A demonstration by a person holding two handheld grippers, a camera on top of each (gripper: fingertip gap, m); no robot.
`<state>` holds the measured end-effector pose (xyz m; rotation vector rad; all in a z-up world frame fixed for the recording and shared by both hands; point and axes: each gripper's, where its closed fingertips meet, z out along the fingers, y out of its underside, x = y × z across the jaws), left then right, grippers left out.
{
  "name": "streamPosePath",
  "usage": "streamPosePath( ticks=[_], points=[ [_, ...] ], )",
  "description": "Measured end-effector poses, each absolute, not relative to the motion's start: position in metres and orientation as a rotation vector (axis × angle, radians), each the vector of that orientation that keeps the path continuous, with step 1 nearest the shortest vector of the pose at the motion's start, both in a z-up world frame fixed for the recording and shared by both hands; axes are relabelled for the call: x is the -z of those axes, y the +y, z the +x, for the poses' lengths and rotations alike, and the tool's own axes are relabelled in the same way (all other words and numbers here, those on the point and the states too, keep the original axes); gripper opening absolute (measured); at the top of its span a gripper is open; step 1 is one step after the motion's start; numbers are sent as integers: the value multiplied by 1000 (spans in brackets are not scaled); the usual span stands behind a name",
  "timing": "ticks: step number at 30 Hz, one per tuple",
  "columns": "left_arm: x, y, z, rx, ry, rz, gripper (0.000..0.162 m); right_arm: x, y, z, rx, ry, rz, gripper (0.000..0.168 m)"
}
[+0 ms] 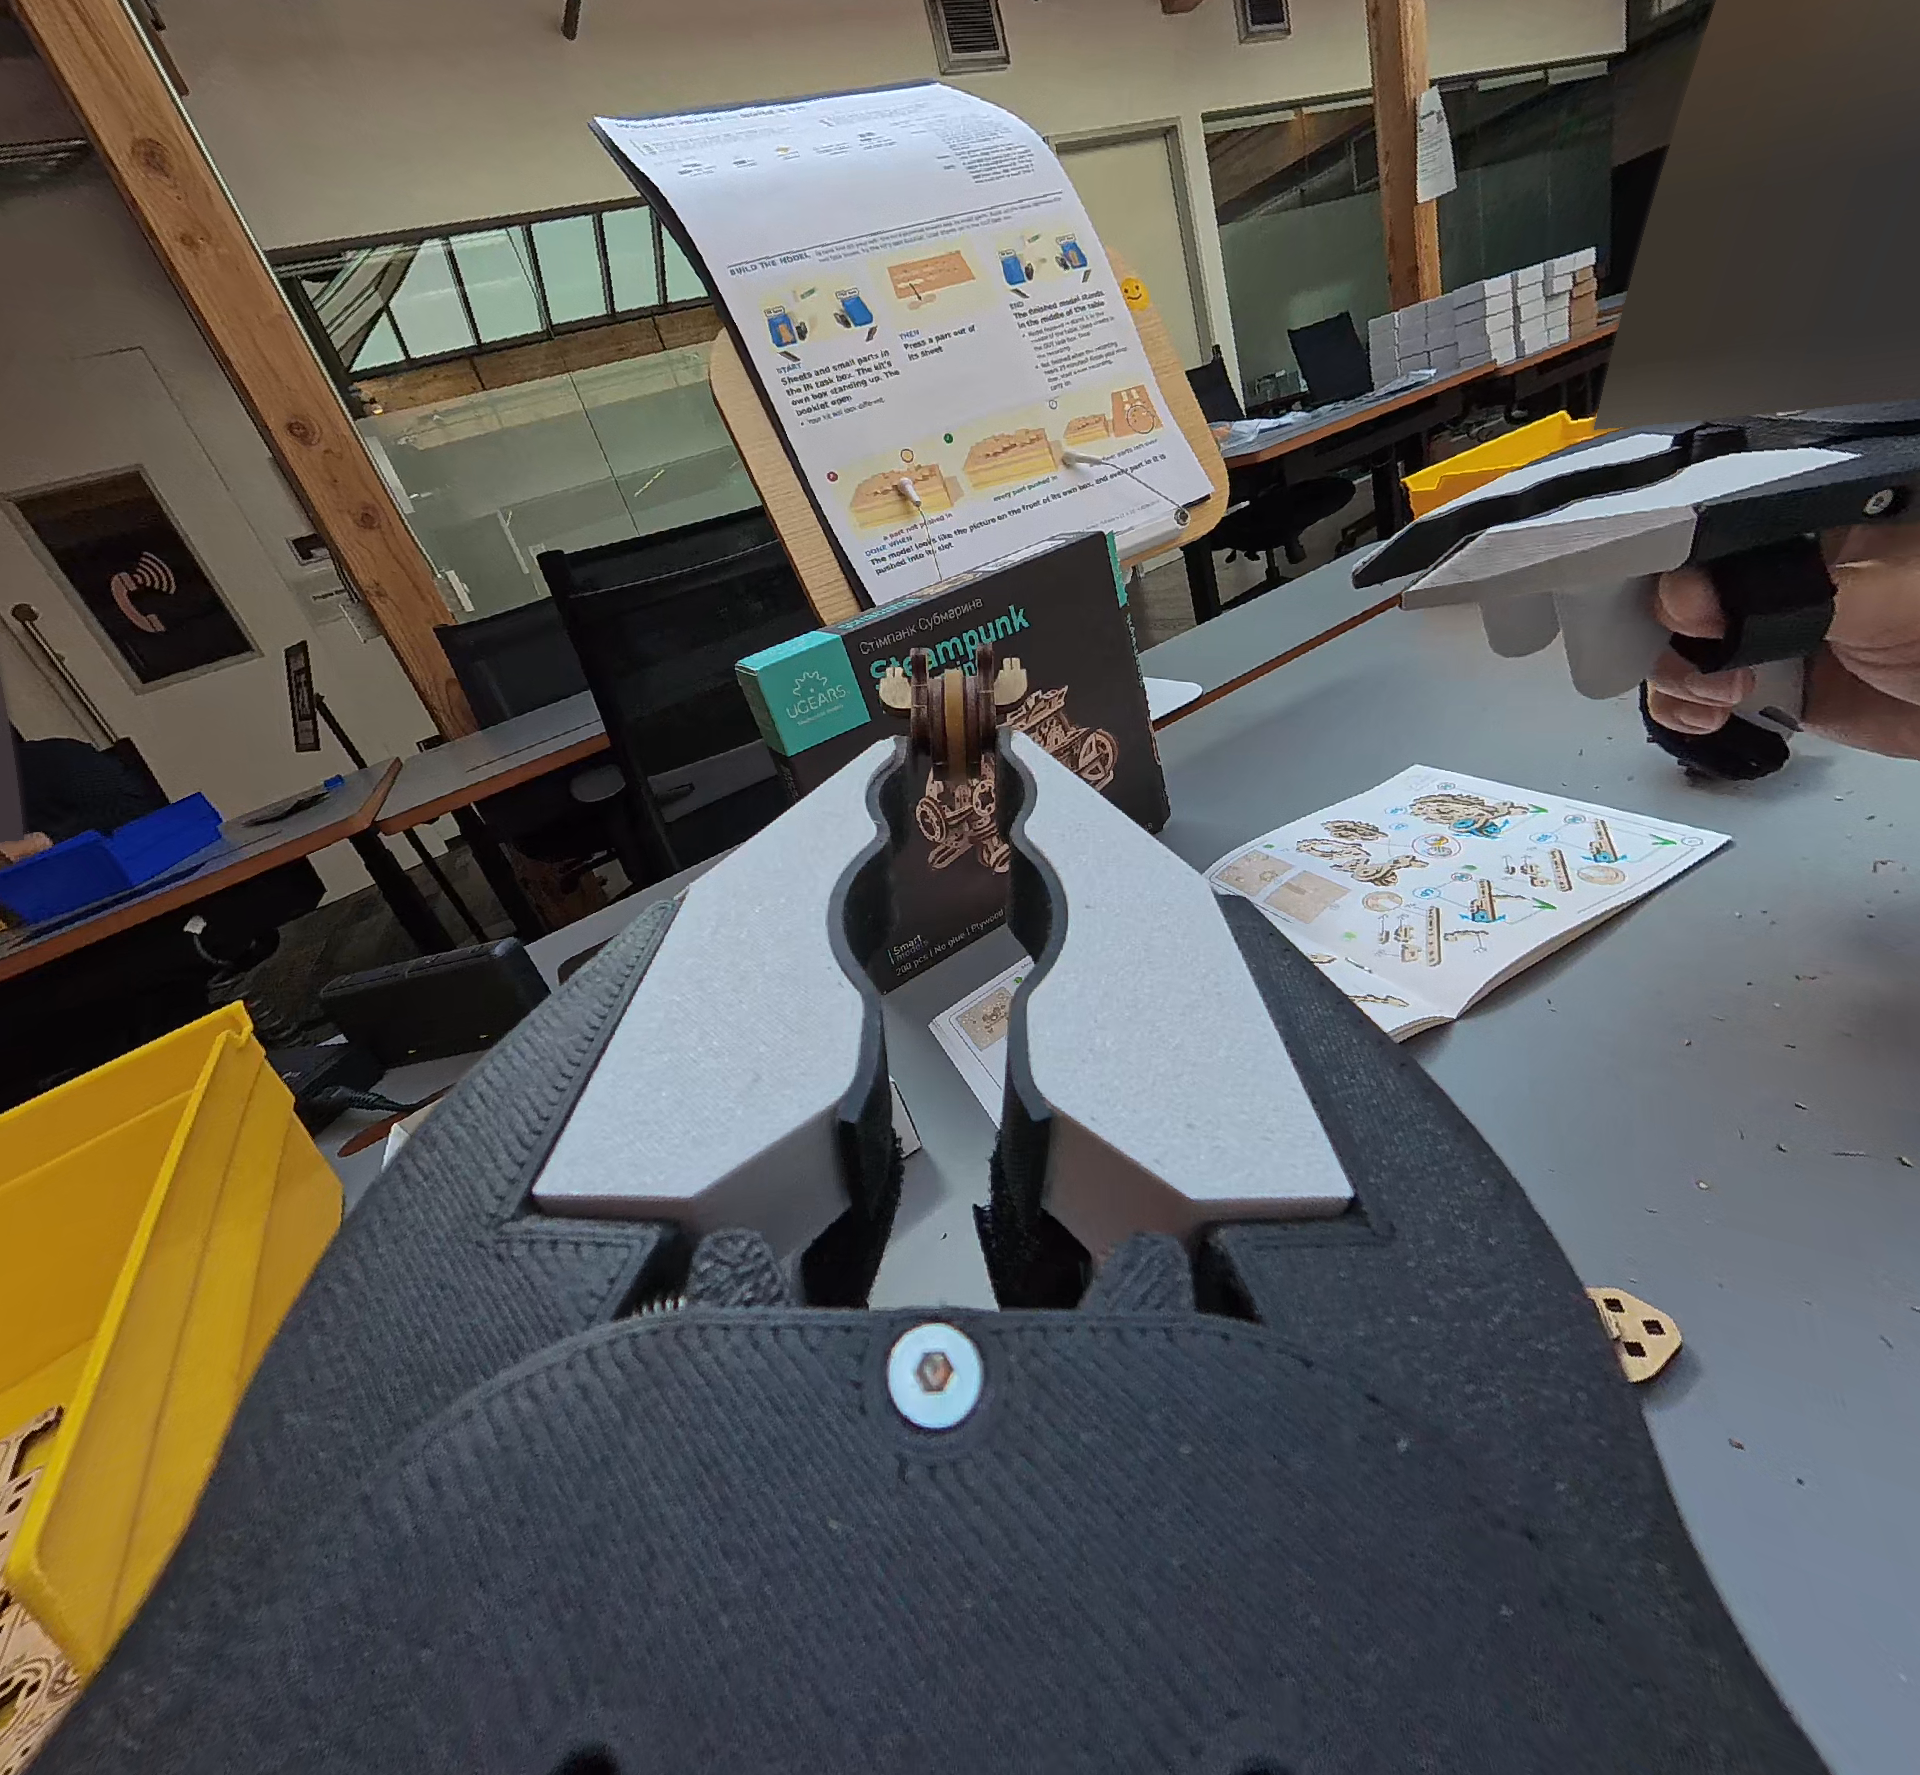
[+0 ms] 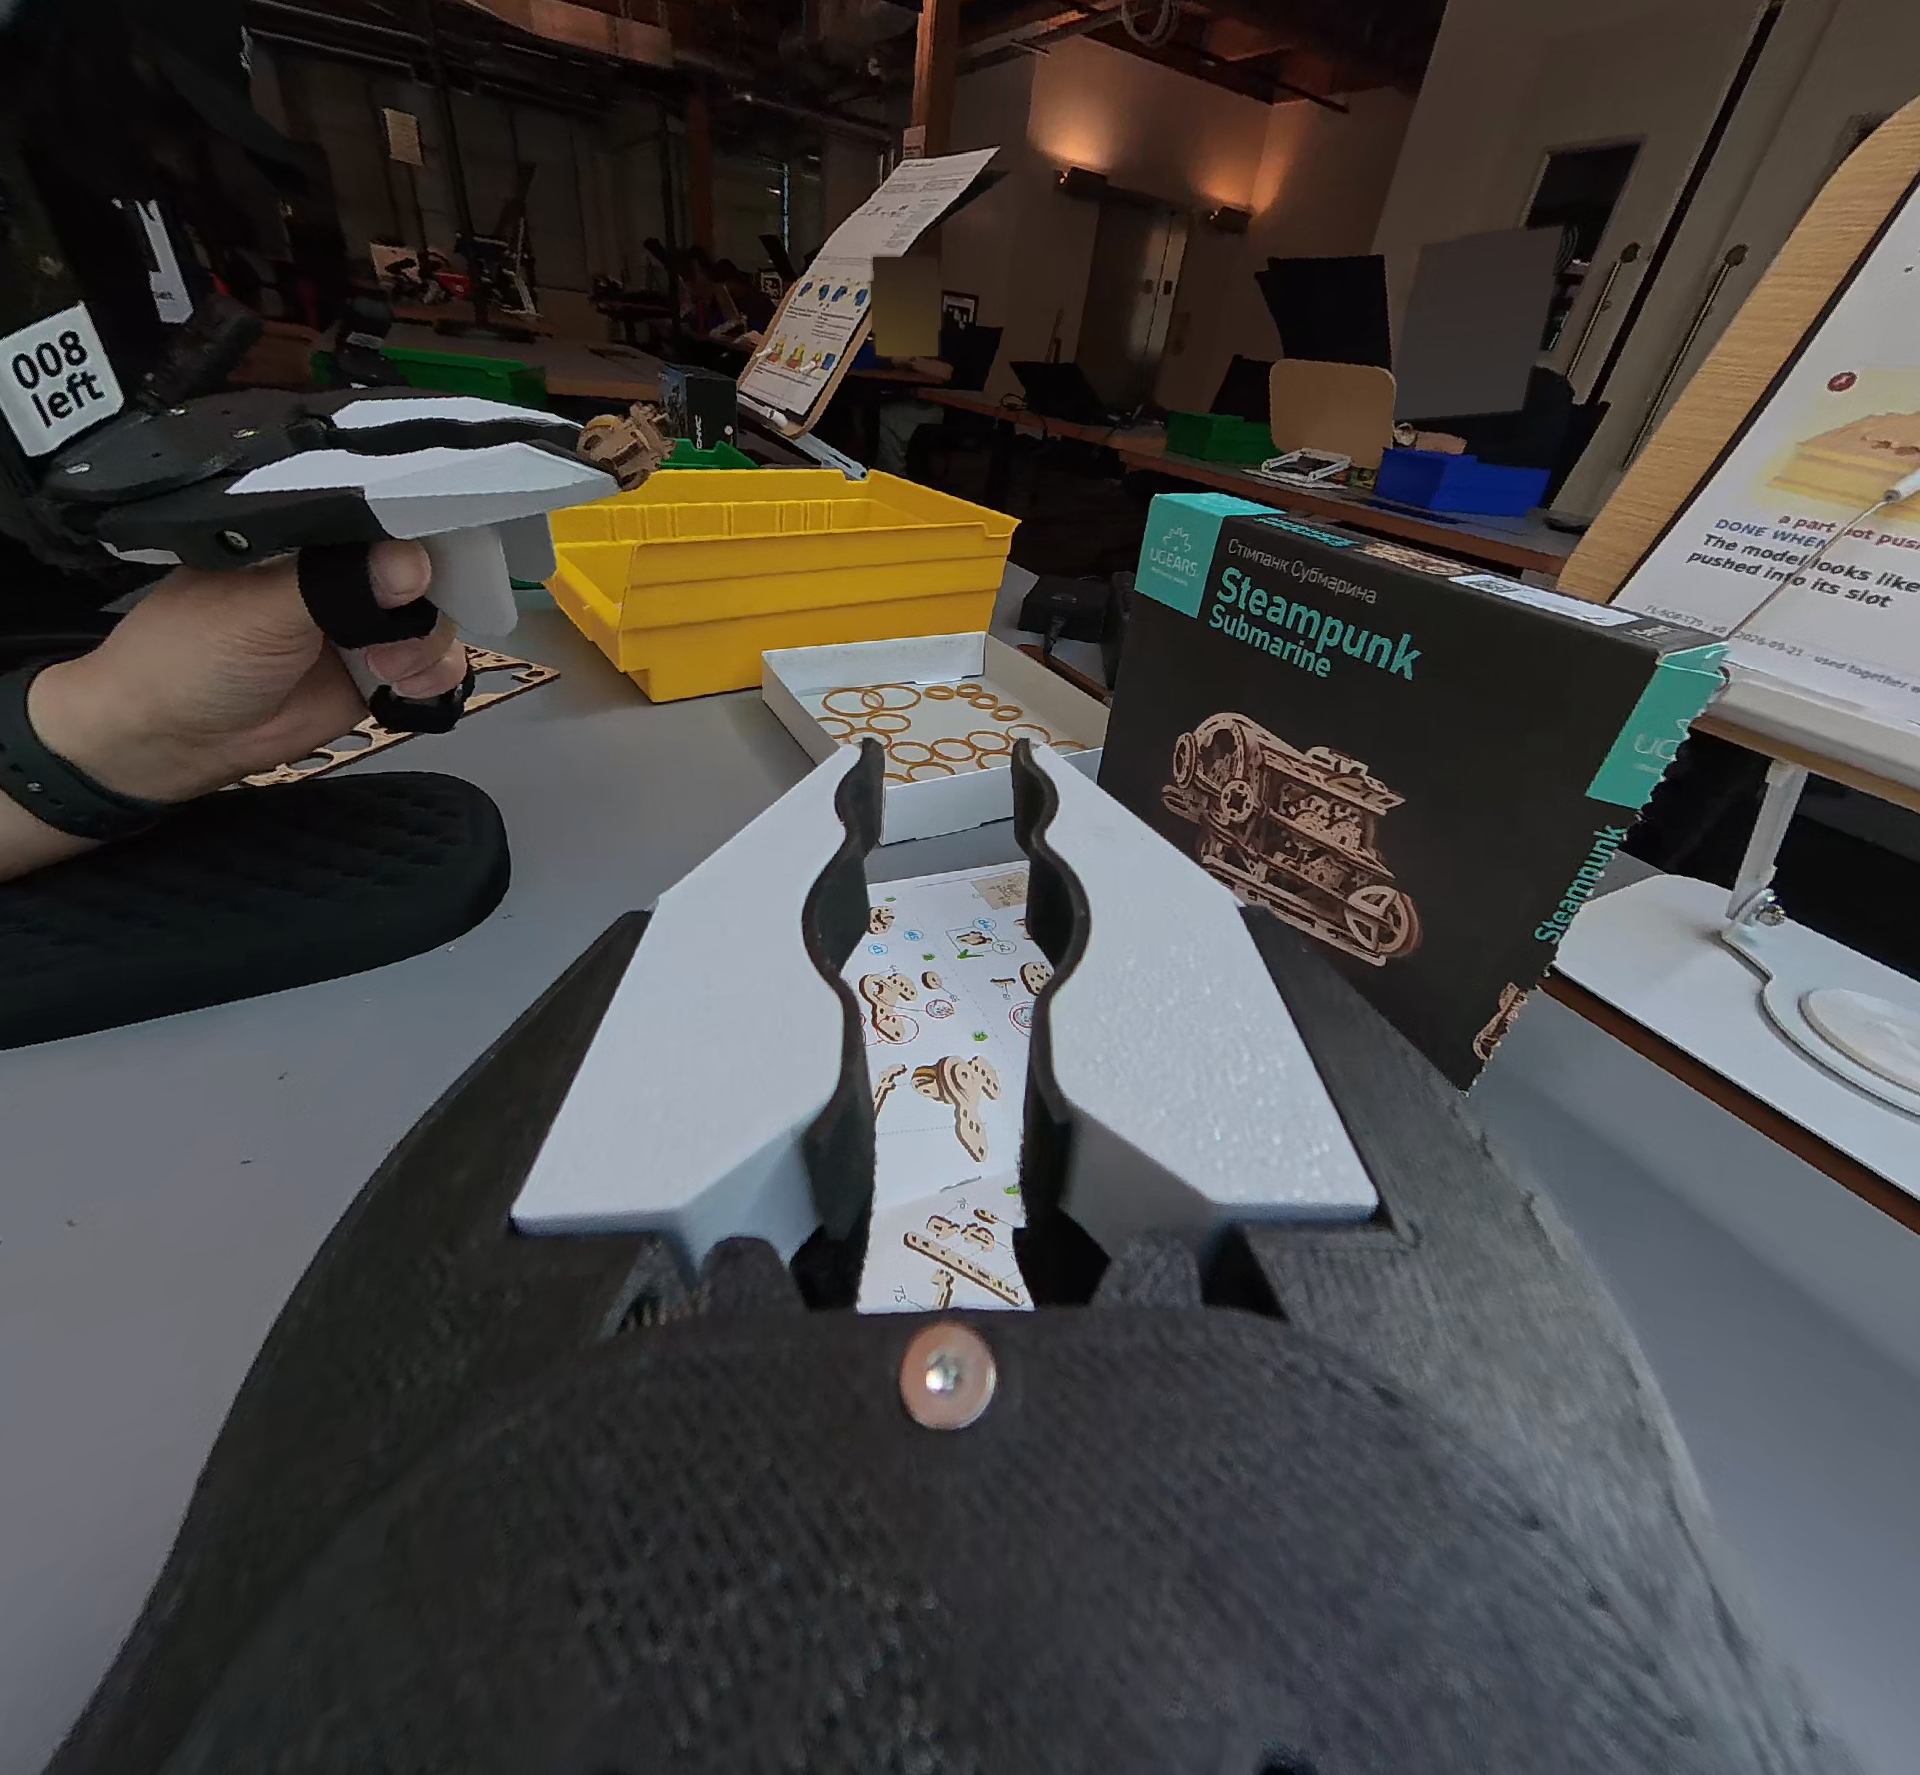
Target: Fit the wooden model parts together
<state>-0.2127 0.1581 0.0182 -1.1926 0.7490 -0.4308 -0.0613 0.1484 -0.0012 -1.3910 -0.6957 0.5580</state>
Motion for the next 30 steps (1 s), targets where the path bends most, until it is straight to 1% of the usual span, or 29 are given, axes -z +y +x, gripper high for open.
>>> streamPosePath(
  ticks=[14,19,20,25,30],
  points=[
    [-17,159,-213,440,748,-1200,12,10,147,-69,-544,-752,-1417,24],
    [-16,159,-212,444,754,-1205,12,24,140,-82,-591,-855,-1465,23],
    [-16,159,-211,445,755,-1205,12,30,134,-89,-624,-913,-1487,21],
    [-18,158,-212,447,759,-1196,12,70,78,-126,-758,-1417,-1506,24],
    [-17,158,-212,455,759,-1200,12,112,65,-146,-524,-1897,-1490,24]
  ],
)
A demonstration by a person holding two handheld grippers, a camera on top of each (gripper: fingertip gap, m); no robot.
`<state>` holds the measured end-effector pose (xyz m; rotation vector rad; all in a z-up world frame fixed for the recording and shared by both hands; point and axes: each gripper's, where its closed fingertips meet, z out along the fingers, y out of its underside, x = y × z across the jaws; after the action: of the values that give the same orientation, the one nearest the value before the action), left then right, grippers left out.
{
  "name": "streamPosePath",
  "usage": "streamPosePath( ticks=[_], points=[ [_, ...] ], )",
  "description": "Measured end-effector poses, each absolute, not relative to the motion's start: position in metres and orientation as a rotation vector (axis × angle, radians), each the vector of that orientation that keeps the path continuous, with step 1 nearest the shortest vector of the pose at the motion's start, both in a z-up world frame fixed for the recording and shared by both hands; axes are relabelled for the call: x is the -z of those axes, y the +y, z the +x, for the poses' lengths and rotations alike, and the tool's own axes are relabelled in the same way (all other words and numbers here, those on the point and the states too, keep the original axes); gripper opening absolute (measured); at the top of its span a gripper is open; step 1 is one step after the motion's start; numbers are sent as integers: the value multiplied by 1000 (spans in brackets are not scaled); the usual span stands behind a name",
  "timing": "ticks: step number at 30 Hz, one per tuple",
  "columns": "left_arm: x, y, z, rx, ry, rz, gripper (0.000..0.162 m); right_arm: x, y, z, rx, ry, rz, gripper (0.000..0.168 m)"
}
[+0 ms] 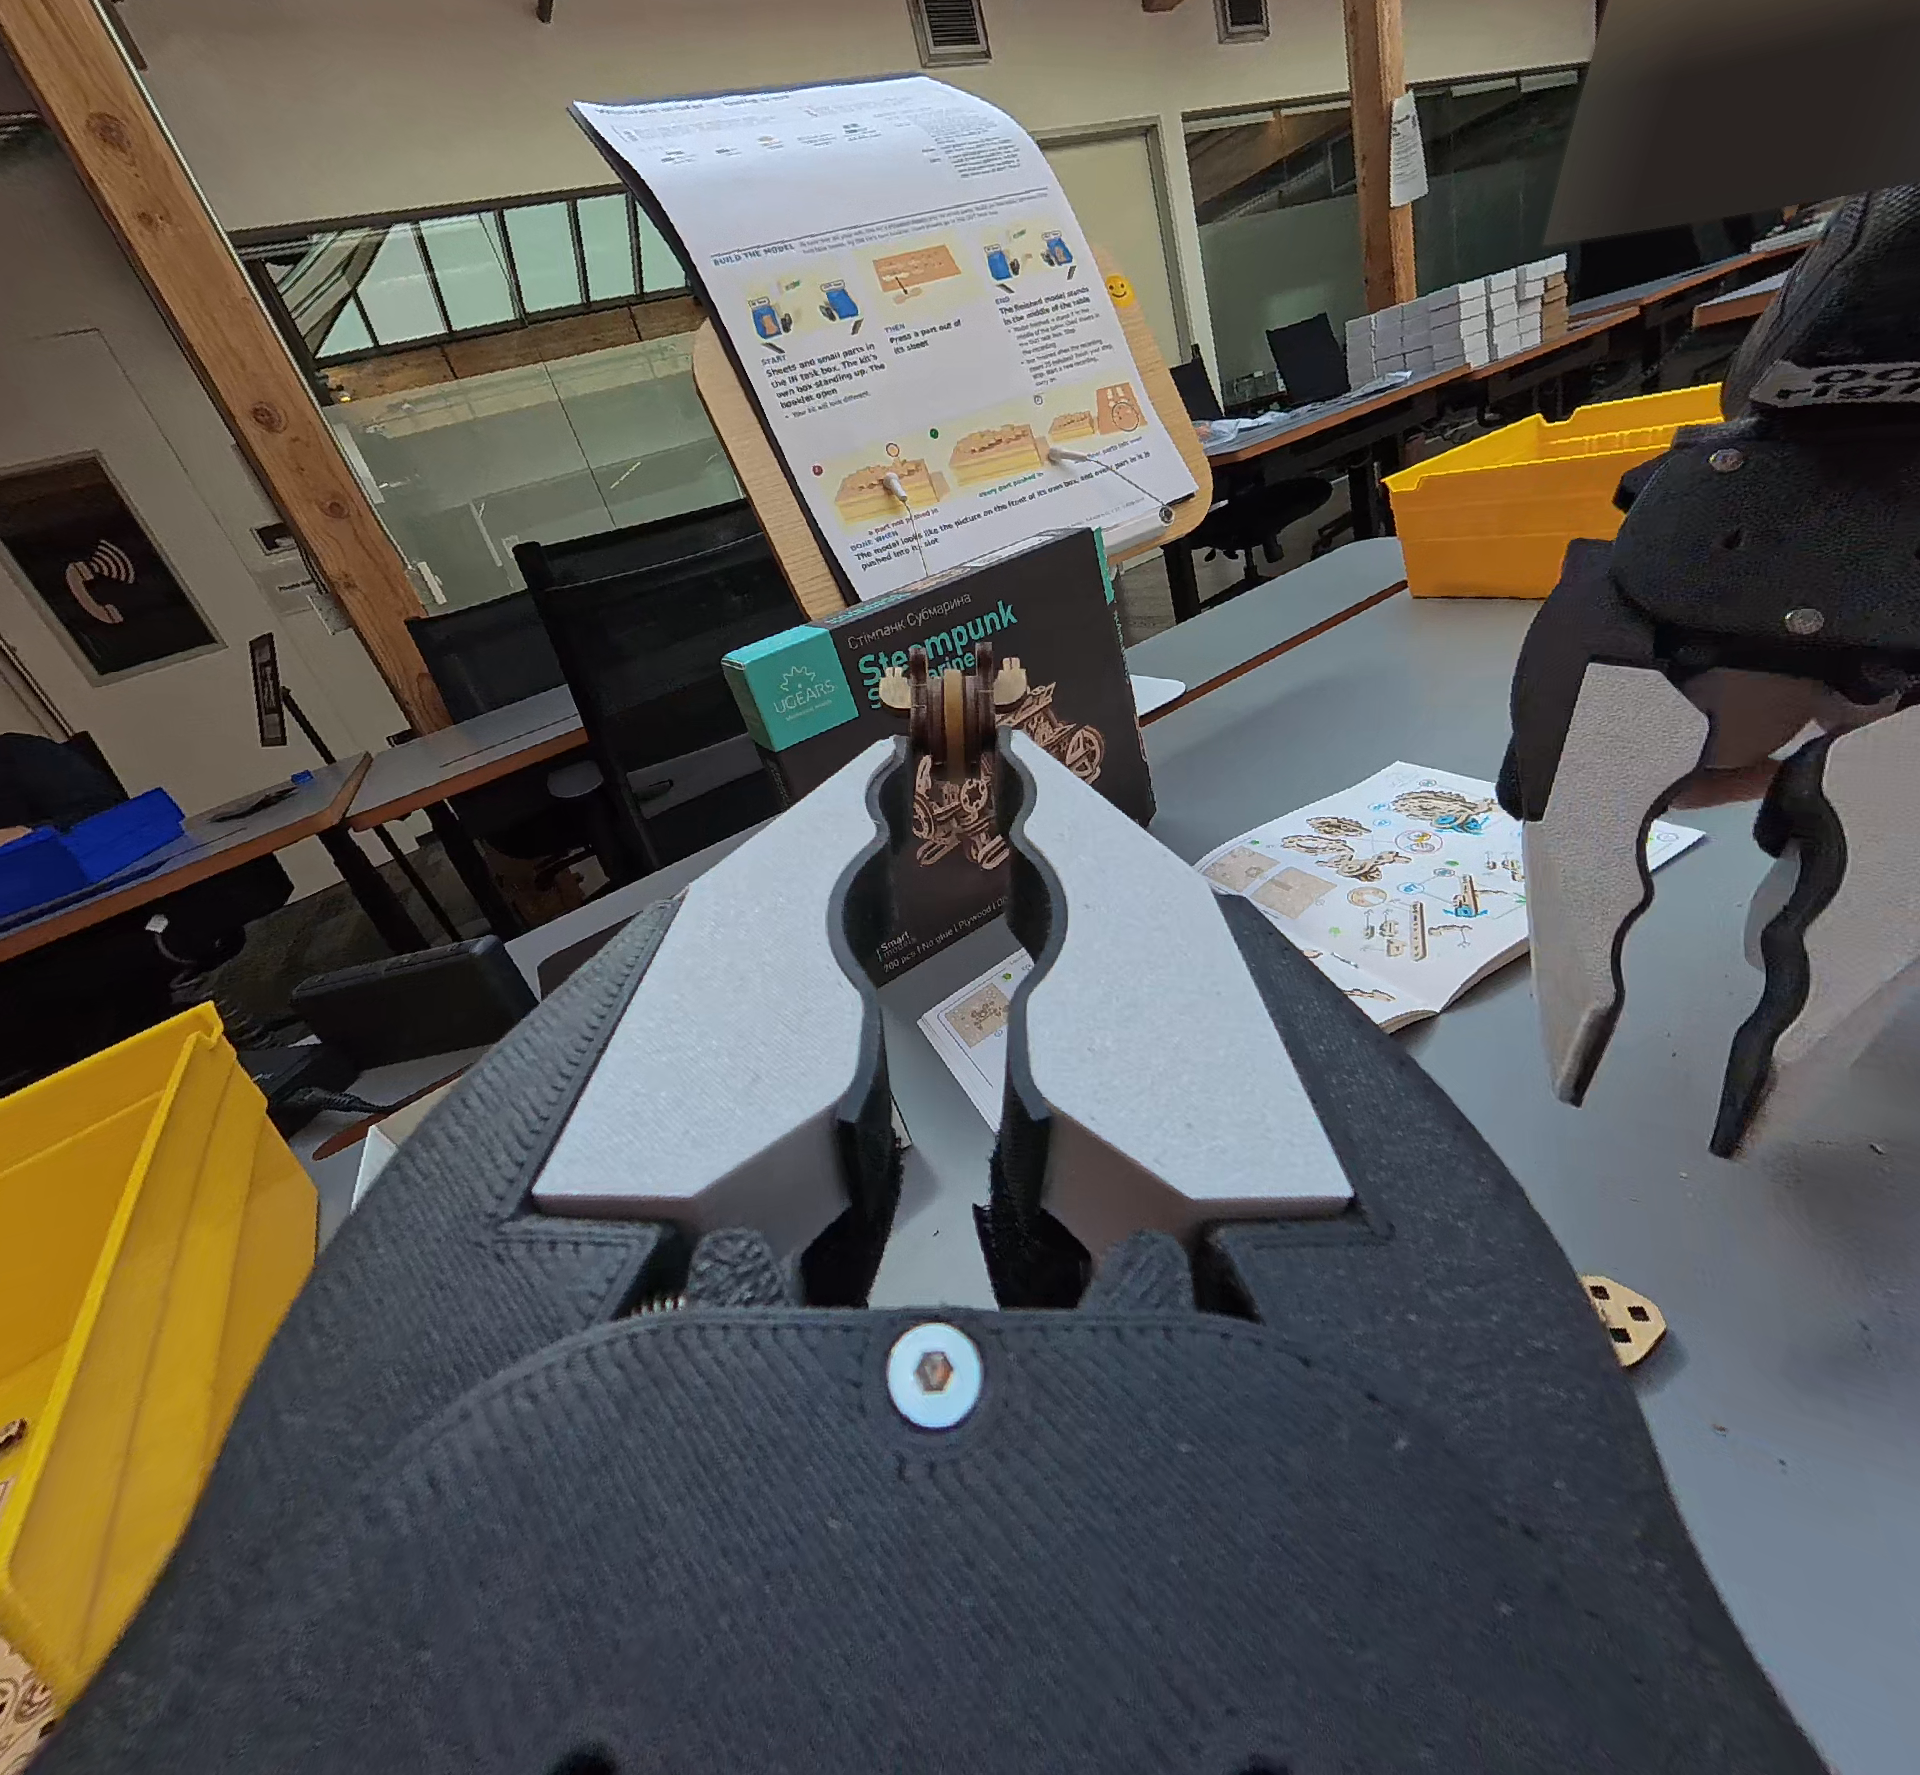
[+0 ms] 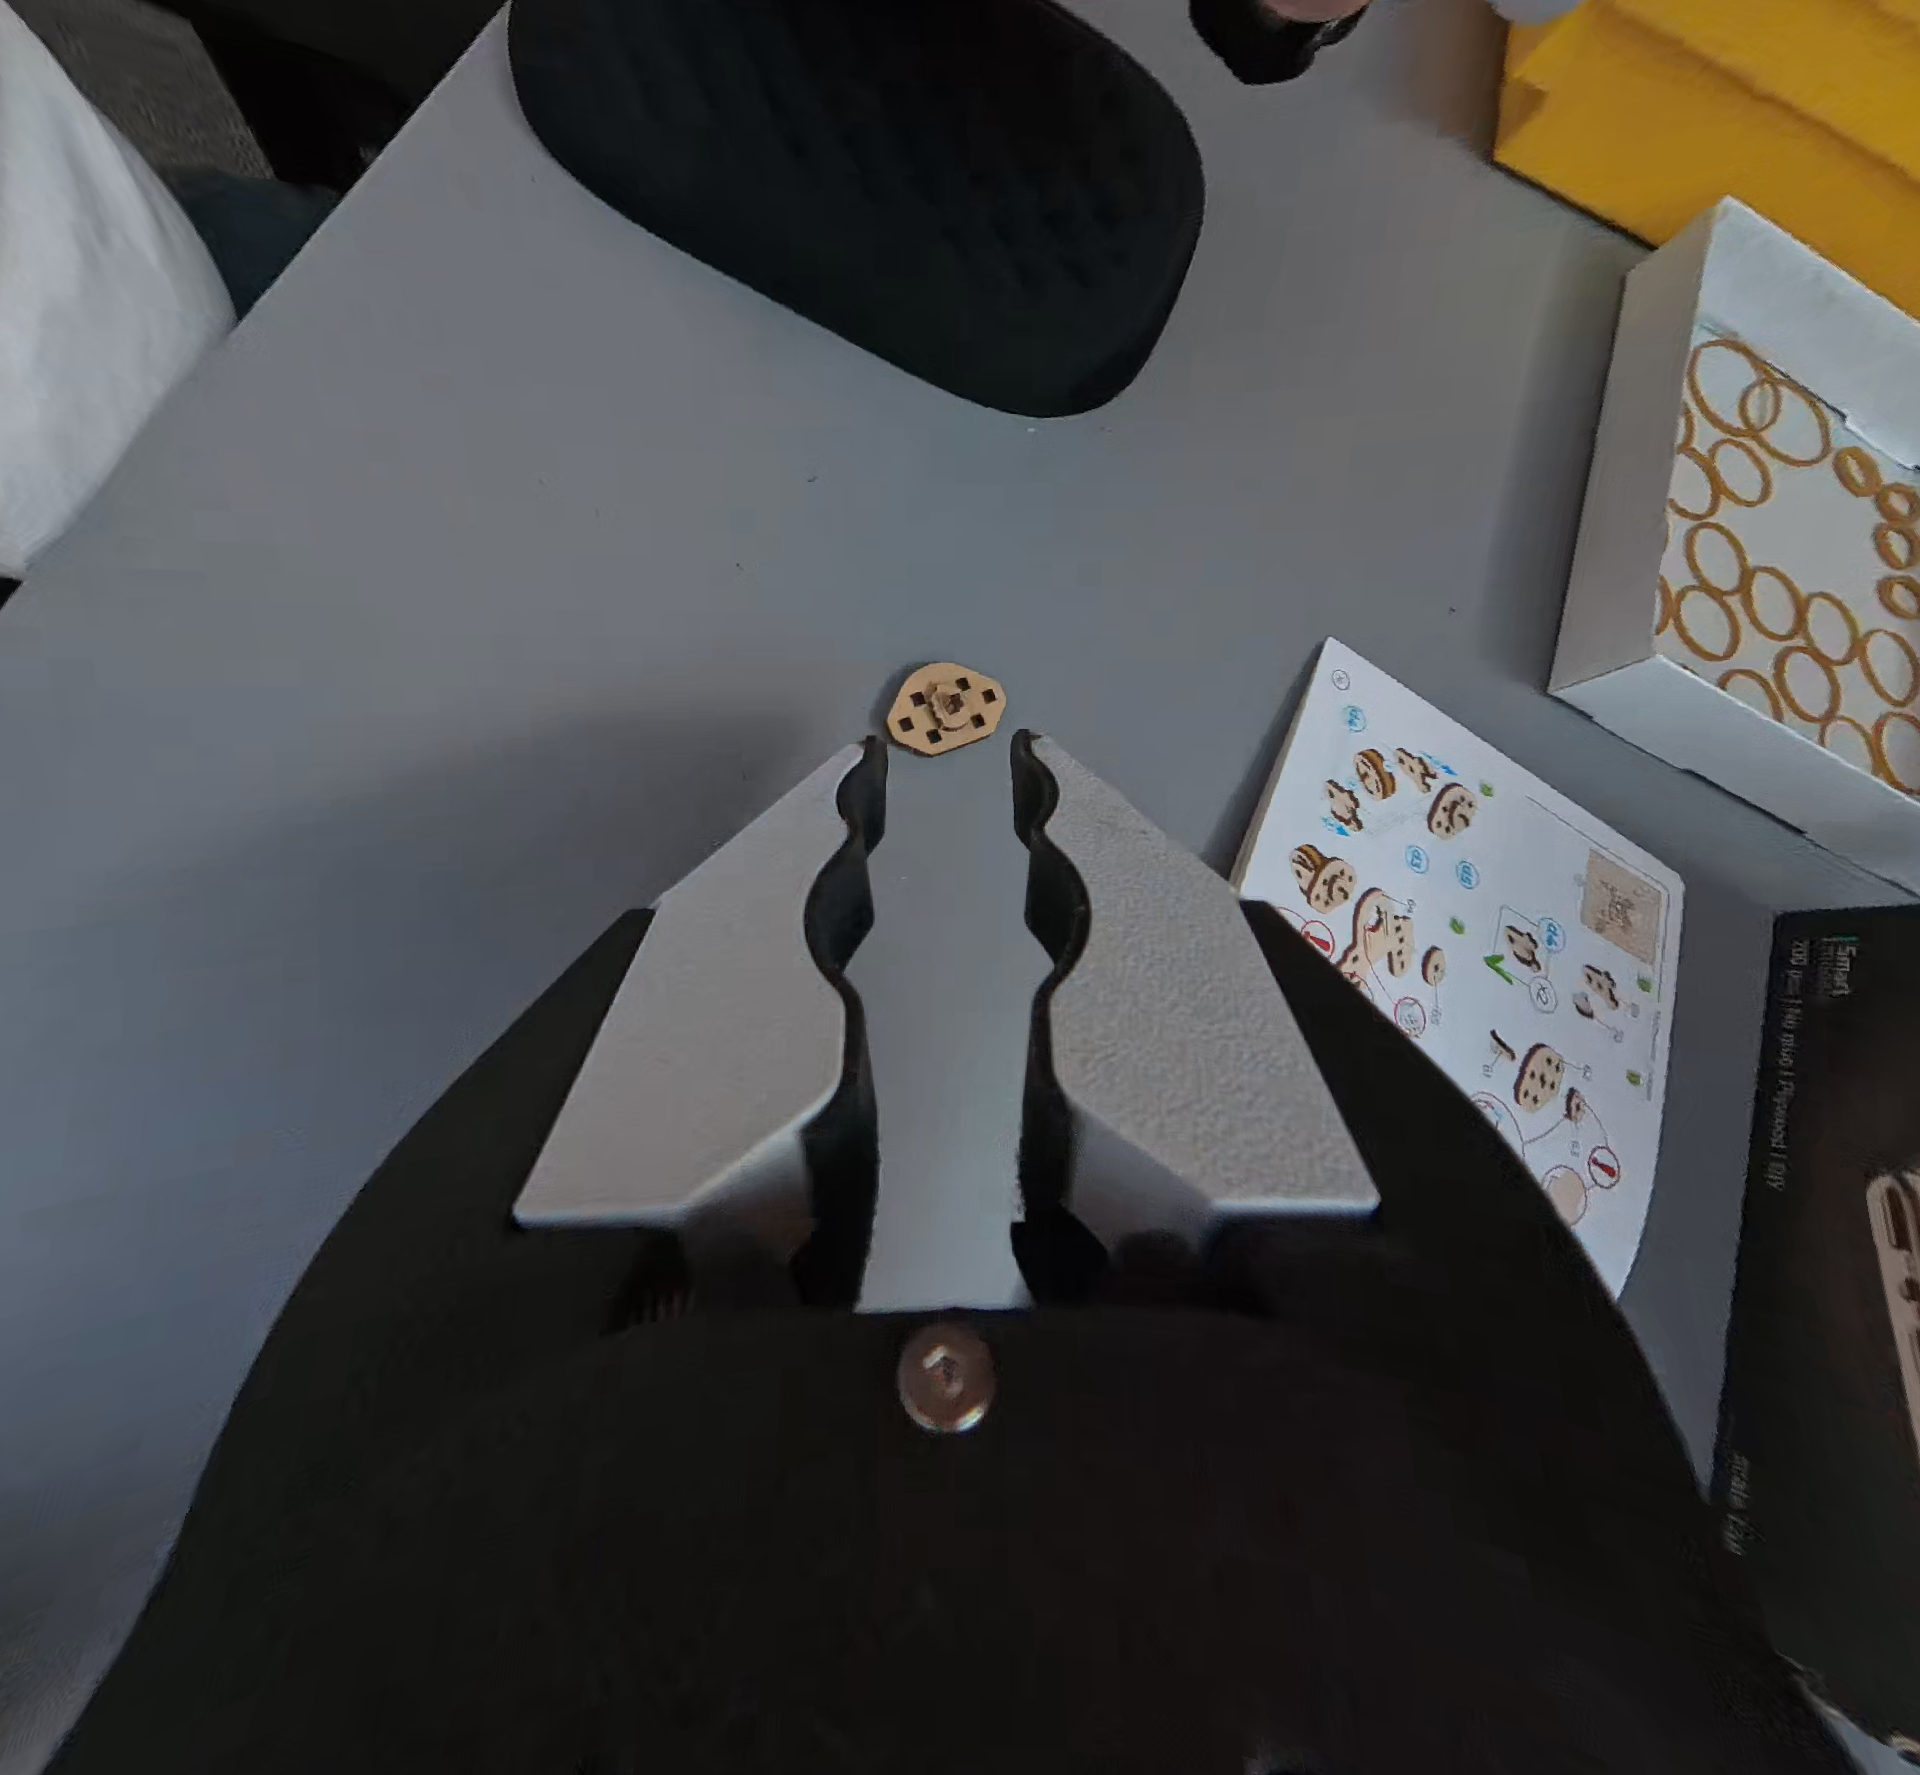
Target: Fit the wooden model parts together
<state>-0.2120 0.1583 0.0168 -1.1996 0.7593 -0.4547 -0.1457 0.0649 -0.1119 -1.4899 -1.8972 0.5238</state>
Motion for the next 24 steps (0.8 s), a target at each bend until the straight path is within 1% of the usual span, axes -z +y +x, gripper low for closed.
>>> streamPosePath(
  ticks=[3,5,7,13,18,24],
  points=[
    [-16,158,-211,456,766,-1201,12,126,67,-154,-367,-2126,-1492,24],
    [-16,158,-211,455,770,-1200,12,134,69,-157,-331,-2223,-1496,17],
    [-16,158,-210,457,774,-1202,12,141,71,-158,-312,-2280,-1504,17],
    [-15,159,-211,451,775,-1208,12,151,71,-167,-318,-2360,-1502,19],
    [-16,159,-213,459,763,-1207,13,156,69,-167,-342,-2409,-1542,14],
    [-14,159,-211,453,774,-1210,13,157,68,-168,-379,-2390,-1548,13]
  ],
)
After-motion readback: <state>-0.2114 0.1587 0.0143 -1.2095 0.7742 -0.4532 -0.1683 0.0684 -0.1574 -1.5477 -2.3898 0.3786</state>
